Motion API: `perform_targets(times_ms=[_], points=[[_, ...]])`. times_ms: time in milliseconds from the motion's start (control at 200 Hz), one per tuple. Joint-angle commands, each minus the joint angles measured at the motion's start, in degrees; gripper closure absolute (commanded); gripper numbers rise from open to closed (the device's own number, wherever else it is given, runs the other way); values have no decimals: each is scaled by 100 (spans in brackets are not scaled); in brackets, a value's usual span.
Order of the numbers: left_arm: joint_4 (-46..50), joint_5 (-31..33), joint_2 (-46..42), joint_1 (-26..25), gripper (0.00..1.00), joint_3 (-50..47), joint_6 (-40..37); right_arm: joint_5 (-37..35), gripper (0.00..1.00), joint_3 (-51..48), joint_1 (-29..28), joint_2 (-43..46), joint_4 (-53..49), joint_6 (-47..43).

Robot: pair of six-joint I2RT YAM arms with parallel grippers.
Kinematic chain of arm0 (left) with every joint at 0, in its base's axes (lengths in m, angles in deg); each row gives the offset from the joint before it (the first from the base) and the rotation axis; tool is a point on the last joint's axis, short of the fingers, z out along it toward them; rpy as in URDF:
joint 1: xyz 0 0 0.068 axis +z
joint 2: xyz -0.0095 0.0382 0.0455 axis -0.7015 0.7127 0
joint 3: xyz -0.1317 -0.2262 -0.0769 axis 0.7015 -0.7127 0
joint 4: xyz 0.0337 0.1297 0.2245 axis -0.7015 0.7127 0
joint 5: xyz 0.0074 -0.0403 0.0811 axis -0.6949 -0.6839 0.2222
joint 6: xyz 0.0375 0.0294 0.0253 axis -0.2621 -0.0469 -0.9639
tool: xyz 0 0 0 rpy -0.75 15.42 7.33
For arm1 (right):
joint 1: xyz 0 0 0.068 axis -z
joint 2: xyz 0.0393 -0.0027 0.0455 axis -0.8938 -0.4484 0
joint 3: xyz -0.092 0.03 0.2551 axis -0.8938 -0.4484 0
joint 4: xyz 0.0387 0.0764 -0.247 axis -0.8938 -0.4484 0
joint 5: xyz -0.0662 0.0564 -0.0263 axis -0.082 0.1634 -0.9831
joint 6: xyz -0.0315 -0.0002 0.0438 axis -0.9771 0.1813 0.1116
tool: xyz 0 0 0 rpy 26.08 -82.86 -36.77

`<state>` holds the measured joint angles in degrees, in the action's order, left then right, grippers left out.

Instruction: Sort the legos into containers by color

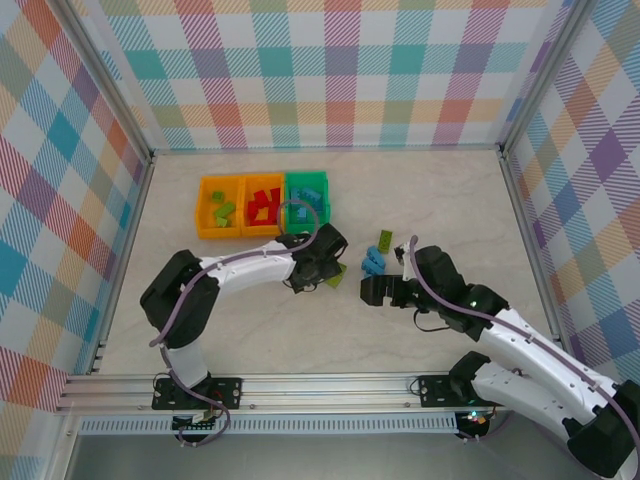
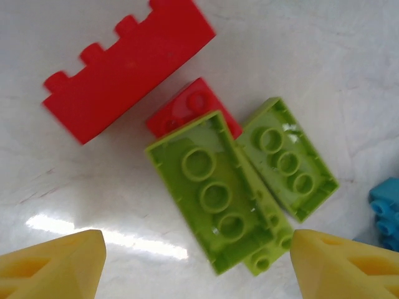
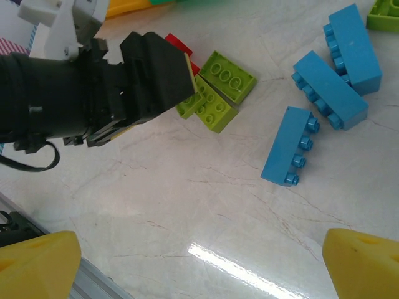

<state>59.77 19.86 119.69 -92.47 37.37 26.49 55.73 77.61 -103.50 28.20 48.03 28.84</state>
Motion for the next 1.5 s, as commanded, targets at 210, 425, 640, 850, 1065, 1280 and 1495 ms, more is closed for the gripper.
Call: perform_targets(times_ms=[210,425,640,850,1065,1280,1495], points=[[-39,137,341,133,33,142,-207,-125,0,-48,-10,81,-118,-95],[-71,194,280,178,53,-13,-302,-90,0,-17,-10,58,-86,-67],[-129,146,284,199,57,-83,-341,-29,0,-17,-5,54,-25,17],[-149,78,316,221,59,-82,-448,-28,0,11,-6,48,-33,48],[-178,115,-163,225,68,-131,-635,-10,0,8,-11,51,-27,87],[-20,300,-566,224,70,-14,-886,23,0,-24,-15,-19,87,118],[150,934,-1184,577,70,6,-1503,506,0,84,-18,-181,163,-112]])
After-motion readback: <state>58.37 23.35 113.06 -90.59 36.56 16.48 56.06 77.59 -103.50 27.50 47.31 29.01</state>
